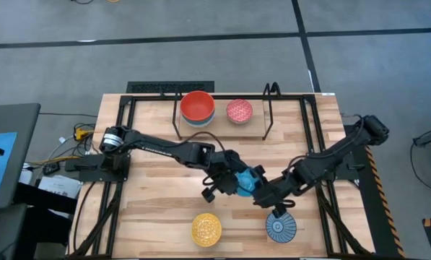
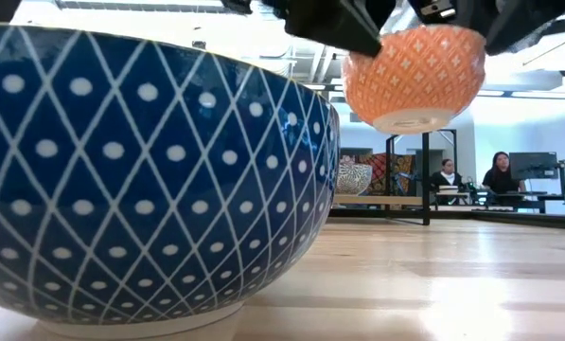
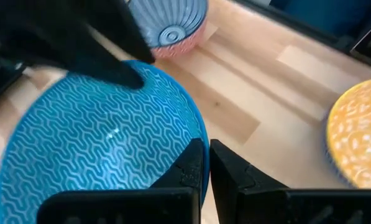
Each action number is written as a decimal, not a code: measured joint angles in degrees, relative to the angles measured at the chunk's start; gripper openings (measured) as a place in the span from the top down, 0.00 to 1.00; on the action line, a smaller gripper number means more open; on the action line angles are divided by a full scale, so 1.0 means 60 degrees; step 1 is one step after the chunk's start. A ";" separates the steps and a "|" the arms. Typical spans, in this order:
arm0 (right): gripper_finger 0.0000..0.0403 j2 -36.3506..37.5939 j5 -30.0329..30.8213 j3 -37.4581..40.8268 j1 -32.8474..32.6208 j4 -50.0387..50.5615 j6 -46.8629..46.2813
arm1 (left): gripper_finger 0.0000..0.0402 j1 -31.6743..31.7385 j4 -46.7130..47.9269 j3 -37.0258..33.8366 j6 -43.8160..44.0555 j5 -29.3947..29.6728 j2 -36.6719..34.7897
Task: Place and stack bowls onto a shelf
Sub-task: Stack the light blue pattern bowl on top of the red pattern bowl on the shelf
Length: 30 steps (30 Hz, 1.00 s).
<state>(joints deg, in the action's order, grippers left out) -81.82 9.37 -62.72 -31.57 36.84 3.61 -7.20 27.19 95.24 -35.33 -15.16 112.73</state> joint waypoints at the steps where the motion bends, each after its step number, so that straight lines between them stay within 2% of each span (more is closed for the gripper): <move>1: 0.68 0.0076 0.0253 0.0000 -0.0018 -0.0051 -0.0248 | 1.00 0.0059 0.0043 0.0000 -0.0076 0.0041 0.0000; 5: 0.63 0.0461 0.1088 0.0018 -0.0228 0.0039 -0.0669 | 1.00 0.0270 0.0062 0.0001 -0.0128 0.0204 0.0000; 9: 0.62 0.1117 0.1924 0.0007 -0.0594 0.0274 -0.1085 | 1.00 0.0484 0.0239 0.0000 -0.0097 0.0871 -0.0004; 11: 0.62 0.1446 0.2795 0.0011 -0.0820 0.0470 -0.1396 | 1.00 0.0577 0.0247 0.0001 -0.0213 0.1112 -0.0010; 14: 0.64 0.1969 0.4630 0.0011 -0.1230 0.0967 -0.2234 | 1.00 0.0730 0.0414 0.0000 -0.0253 0.1007 -0.0011; 17: 0.66 0.2436 0.5547 0.0011 -0.1658 0.1572 -0.3108 | 1.00 0.0989 0.0372 0.0000 -0.0512 0.0991 -0.0011; 21: 0.69 0.2880 0.5920 0.0015 -0.2089 0.1983 -0.4148 | 1.00 0.1557 0.0747 0.0263 -0.0761 0.1404 -0.0011; 30: 0.71 0.2958 0.6095 0.0018 -0.2756 0.2085 -0.5500 | 1.00 0.3244 0.0432 0.0763 -0.1265 0.1092 -0.0022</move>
<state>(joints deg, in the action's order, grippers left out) -64.07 45.94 -62.61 -48.11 49.35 -29.39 12.26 29.78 99.82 -42.91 -8.61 112.60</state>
